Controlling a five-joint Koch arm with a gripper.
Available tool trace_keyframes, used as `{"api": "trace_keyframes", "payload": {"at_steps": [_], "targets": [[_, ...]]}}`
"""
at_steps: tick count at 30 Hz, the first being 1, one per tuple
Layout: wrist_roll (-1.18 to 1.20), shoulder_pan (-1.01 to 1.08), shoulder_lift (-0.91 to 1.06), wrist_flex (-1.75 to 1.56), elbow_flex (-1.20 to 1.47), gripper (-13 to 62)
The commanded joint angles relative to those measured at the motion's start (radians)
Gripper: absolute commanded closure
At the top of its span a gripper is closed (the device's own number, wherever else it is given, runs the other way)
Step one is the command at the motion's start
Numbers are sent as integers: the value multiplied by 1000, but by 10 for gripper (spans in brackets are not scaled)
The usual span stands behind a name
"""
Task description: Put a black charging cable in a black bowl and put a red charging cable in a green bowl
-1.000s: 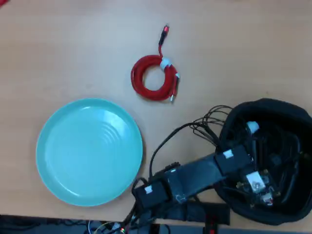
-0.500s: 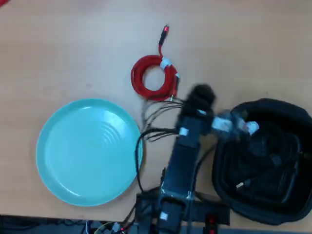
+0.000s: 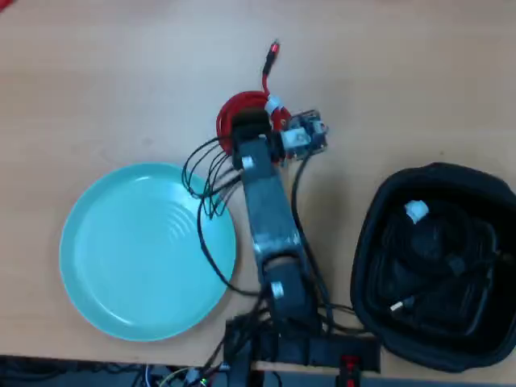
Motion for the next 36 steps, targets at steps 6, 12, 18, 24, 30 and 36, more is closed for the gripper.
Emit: {"api": "trace_keyframes", "payload": {"at_steps": [6,12,18,24,30,36], "targets": [[29,-8,-9,6,-38,254],[66,-8,9,34,-14,251],[67,-20,95,202,38,249],[64,-35,104,199,38,249],[69,-41,100,160,21,250],[74,-80,72,110,14,252]]}}
